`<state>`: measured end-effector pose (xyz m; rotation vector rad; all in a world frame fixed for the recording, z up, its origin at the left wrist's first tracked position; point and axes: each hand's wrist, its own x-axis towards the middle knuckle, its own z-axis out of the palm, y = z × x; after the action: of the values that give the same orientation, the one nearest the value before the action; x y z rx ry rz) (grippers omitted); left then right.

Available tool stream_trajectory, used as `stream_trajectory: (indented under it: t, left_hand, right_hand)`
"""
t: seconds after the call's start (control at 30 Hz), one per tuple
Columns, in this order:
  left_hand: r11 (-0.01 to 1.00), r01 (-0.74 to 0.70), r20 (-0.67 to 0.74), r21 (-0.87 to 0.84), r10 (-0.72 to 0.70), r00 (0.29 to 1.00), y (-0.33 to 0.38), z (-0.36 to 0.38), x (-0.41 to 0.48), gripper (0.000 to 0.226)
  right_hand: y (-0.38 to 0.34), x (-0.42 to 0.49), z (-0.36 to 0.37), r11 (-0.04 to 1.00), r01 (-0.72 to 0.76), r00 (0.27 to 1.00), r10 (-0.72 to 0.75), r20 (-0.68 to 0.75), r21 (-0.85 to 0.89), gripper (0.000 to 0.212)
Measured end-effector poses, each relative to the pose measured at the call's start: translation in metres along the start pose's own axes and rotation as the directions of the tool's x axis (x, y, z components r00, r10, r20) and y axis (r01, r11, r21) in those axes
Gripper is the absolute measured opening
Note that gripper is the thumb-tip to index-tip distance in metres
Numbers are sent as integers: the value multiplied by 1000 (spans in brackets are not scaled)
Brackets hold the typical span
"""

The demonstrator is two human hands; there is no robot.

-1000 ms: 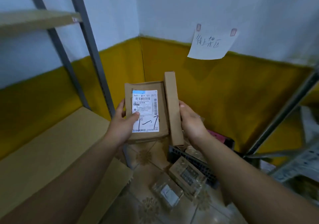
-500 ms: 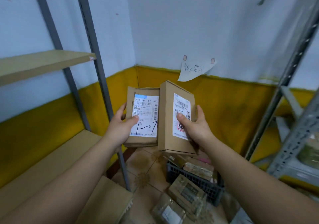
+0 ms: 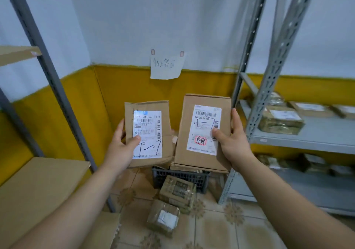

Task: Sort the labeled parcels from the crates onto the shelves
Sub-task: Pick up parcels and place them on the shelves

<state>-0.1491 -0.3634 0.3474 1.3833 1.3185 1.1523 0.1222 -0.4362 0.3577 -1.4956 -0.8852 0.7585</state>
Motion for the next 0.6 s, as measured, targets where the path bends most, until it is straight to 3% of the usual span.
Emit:
stream_trajectory:
  t: [0.3, 0.6]
  left_hand:
    - [995, 33, 342, -90, -1, 940, 36, 136, -66, 72]
    - [993, -30, 642, -116, 98, 761, 82, 362, -187, 69]
  right_hand:
    - [2, -55, -167, 997, -18, 979, 4, -202, -72, 78]
    - [19, -137, -412, 989, -73, 883, 3, -470, -130, 79]
